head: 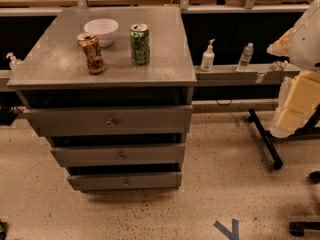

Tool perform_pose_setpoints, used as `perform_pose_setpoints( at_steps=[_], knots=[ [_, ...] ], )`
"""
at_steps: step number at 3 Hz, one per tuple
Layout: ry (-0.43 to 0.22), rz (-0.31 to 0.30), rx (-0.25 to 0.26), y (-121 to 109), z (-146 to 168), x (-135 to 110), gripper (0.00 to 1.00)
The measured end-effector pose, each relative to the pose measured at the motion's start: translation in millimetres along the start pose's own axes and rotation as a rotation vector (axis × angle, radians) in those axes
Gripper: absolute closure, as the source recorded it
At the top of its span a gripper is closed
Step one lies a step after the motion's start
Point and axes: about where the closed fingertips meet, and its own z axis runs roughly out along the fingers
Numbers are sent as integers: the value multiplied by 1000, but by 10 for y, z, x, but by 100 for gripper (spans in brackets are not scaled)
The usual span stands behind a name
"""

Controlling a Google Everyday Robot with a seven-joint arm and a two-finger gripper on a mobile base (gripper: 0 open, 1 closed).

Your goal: Open middle drawer

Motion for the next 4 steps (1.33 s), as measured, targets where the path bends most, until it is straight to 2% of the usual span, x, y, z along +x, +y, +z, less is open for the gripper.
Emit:
perform_pose_setpoints(
  at_steps=[2,3,4],
  knots=[
    [-19,-25,1,-115,133,-151,0],
    [-54,-70,-86,-174,1032,-841,0],
    [-121,-107,-233,-29,2804,-2057,0]
  ],
)
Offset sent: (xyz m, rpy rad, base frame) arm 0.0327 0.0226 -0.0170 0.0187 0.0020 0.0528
